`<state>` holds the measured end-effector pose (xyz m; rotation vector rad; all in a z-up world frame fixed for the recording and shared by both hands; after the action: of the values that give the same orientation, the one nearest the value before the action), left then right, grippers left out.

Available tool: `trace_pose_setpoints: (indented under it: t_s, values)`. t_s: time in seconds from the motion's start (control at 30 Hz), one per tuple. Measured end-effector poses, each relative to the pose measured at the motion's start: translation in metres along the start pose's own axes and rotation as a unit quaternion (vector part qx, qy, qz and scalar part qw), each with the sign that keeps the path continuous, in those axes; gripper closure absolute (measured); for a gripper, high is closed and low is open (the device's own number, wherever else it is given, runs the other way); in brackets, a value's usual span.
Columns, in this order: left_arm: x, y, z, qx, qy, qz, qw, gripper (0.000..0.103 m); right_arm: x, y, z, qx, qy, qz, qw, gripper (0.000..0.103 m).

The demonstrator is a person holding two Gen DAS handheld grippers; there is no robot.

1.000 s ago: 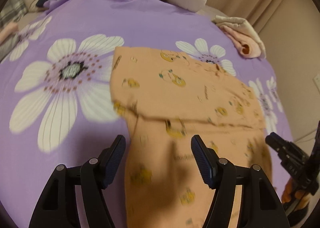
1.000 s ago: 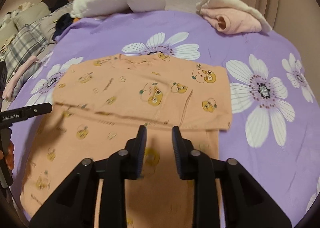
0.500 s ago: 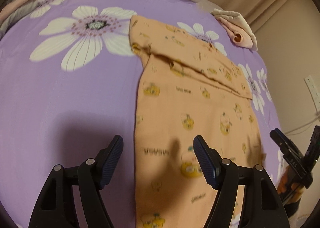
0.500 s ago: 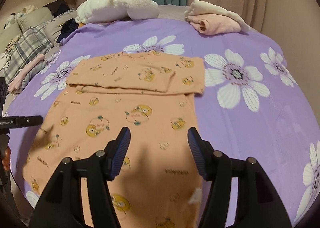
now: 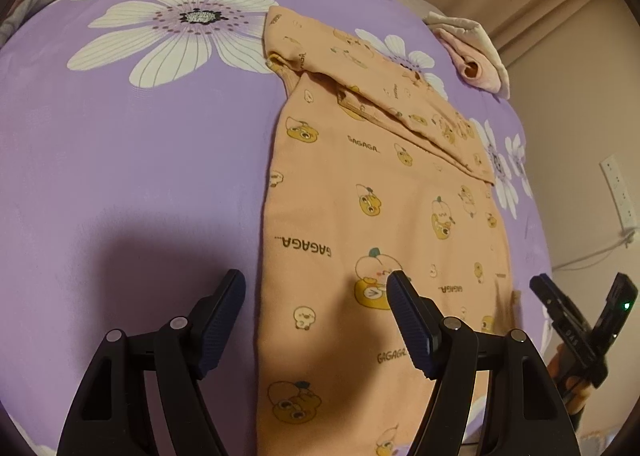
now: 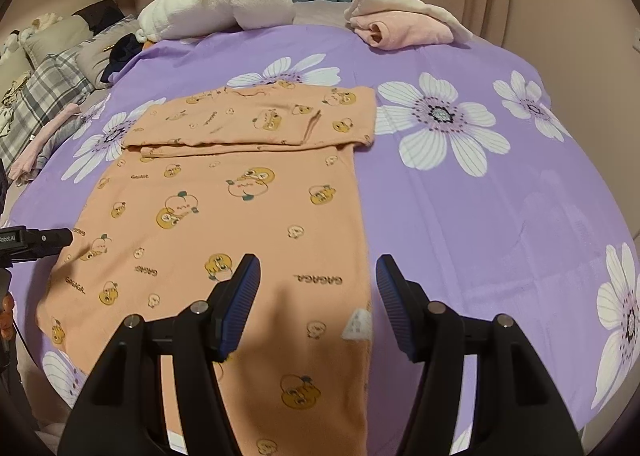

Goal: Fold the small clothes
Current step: 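Move both tools down to the hem of the shirt, then grasp the hem with the left tool while the right tool grasps it, lifting toward the collar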

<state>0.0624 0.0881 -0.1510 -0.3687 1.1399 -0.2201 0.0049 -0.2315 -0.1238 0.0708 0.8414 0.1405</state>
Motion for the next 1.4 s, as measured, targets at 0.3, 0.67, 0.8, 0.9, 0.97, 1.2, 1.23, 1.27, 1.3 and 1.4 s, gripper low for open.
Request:
trace_pose_setpoints:
  t_s: [0.3,0.67,0.8,0.9,0.97,1.2,1.23,1.27,1.3,1.4]
  values:
    - [-0.002,-0.002,-0.008,0.006,0.009,-0.018,0.9998,0.031,-0.002,-0.009,-0.011,0.015,0.008,-0.006,1.000,0.042]
    - [-0.005,-0.006,-0.024,0.021,0.031,-0.058,0.9976,0.031,0.010,-0.031,-0.031,0.057,0.048,-0.011,0.997,0.042]
    - [-0.006,-0.005,-0.030,0.021,0.043,-0.079,0.9957,0.031,0.015,-0.040,-0.044,0.096,0.077,0.046,0.991,0.042]
    - [-0.007,-0.001,-0.034,0.011,0.054,-0.106,0.9928,0.031,0.012,-0.044,-0.054,0.118,0.082,0.093,0.985,0.042]
    - [-0.009,0.003,-0.037,0.002,0.060,-0.124,0.9904,0.031,0.006,-0.051,-0.059,0.141,0.081,0.129,0.978,0.042]
    - [-0.010,0.003,-0.046,-0.003,0.069,-0.162,0.9843,0.031,0.000,-0.060,-0.076,0.209,0.089,0.240,0.944,0.040]
    - [-0.008,0.001,-0.045,-0.002,0.071,-0.163,0.9841,0.031,0.001,-0.059,-0.076,0.215,0.089,0.248,0.940,0.040]
    - [-0.006,0.000,-0.043,-0.003,0.072,-0.167,0.9834,0.031,0.003,-0.058,-0.075,0.220,0.088,0.251,0.938,0.040]
    - [-0.004,-0.002,-0.041,-0.002,0.073,-0.172,0.9824,0.031,0.006,-0.057,-0.073,0.222,0.086,0.254,0.938,0.041]
    - [0.004,-0.006,-0.033,-0.007,0.074,-0.190,0.9790,0.031,0.015,-0.054,-0.065,0.225,0.077,0.262,0.935,0.041]
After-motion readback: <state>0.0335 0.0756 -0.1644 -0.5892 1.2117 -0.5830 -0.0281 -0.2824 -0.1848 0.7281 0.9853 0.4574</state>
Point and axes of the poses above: each gripper's, at about its wrist camera, not at the fingertips, and x roughly the way its jaws point, y to its left, z to its top, the point moved 2 cm from there along x, roughly the way its jaws point, and after that the axes turned 8 degrees about z, right-handed, at the moved point
